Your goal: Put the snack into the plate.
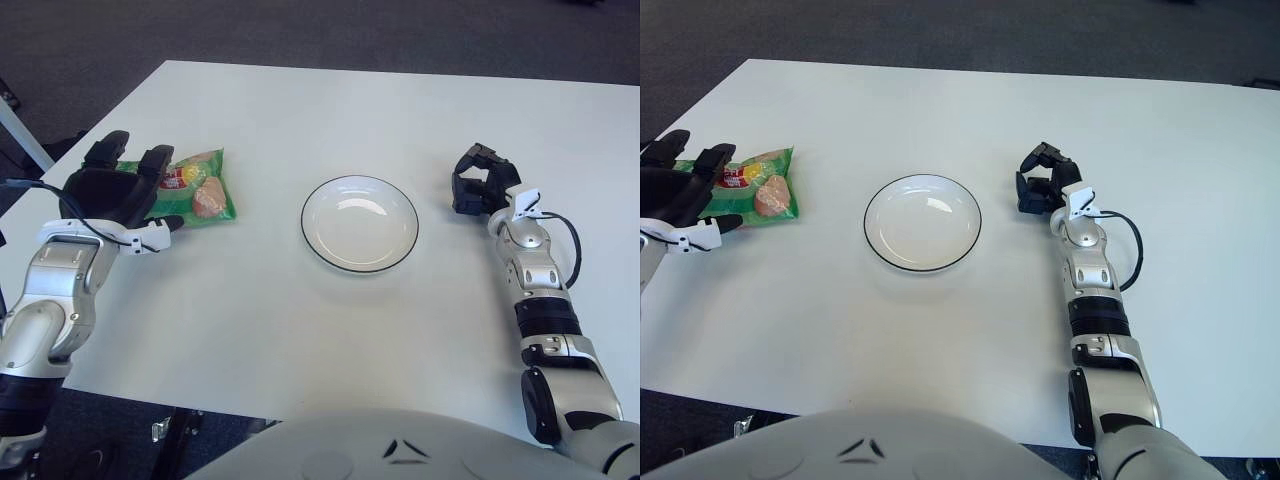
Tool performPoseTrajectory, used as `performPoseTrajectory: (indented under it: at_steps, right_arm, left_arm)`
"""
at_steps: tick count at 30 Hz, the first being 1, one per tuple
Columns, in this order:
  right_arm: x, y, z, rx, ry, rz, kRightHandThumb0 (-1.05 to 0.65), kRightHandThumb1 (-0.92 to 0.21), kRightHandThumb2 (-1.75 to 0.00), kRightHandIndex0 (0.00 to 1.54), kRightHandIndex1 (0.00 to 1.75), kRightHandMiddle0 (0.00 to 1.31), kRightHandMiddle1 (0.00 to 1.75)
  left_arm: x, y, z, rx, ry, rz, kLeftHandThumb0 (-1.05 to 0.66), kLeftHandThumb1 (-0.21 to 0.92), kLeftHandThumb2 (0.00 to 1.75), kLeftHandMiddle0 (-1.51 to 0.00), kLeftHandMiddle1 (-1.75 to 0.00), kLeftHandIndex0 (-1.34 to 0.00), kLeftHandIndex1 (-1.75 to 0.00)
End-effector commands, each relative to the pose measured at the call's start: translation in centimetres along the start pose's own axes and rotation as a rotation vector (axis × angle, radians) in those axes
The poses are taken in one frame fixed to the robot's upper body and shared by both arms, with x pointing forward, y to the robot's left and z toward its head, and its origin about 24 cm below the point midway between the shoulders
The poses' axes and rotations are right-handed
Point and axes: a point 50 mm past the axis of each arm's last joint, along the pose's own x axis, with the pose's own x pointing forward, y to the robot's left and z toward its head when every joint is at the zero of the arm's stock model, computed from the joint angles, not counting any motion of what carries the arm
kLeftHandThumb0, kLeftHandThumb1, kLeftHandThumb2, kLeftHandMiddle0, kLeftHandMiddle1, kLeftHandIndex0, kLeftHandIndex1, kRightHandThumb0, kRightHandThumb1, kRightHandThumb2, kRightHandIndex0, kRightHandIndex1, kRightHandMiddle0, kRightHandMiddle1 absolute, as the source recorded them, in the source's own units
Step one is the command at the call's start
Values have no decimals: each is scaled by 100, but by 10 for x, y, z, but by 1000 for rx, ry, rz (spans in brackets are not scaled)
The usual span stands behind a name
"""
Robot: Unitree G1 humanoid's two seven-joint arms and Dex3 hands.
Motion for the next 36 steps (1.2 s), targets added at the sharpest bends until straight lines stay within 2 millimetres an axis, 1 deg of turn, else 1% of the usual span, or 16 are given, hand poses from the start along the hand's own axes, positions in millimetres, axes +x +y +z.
performPoseTrajectory:
  at_steps: [1,7,9,10,12,15,17,23,26,31,36]
  right_arm:
    - [-17,7,-38,1,186,22,-49,-30,-134,129,175,63,175]
    - [-18,7,-37,-7,186,21,-49,-29,-135,131,175,64,175]
    - [-18,7,-37,-13,188,21,-49,-29,-135,131,175,64,175]
    - [-18,7,-37,-16,189,21,-49,-29,-135,131,175,64,175]
    - [-18,7,-36,-21,189,22,-49,-29,-135,132,175,64,175]
    - [-19,8,-36,-29,186,25,-49,-29,-135,132,175,64,175]
    - [-19,8,-36,-34,184,28,-49,-29,-135,132,175,64,175]
    - [-21,8,-36,-40,184,35,-50,-28,-136,131,175,64,175]
    - [-21,8,-36,-48,184,36,-50,-28,-136,131,175,64,175]
    - [-22,8,-35,-60,181,41,-50,-27,-137,130,175,65,175]
    - [-23,8,-35,-68,176,44,-50,-27,-137,130,175,65,175]
  left_arm:
    - [2,2,1,-63,-25,-57,-105,92,69,0,0,0,0]
    - [5,0,0,-134,-69,-152,-105,92,68,0,0,0,0]
    - [14,-3,-4,-149,-68,-180,-105,92,67,0,0,0,0]
    - [27,-13,-9,-159,-54,-194,-105,92,66,0,0,0,0]
    - [45,-29,-16,-168,-36,-209,-105,92,62,0,0,0,0]
    - [59,-51,-25,-165,-13,-199,-105,92,56,0,0,0,0]
    - [63,-57,-28,-160,-14,-185,-105,92,52,0,0,0,0]
    - [63,-61,-21,-162,-86,-137,-105,92,41,0,0,0,0]
    - [68,-67,-15,-169,-111,-134,-105,92,34,0,0,0,0]
    - [79,-76,-14,-180,-103,-138,-105,92,21,0,0,0,0]
    - [92,-82,-12,-199,-48,-110,-105,92,14,0,0,0,0]
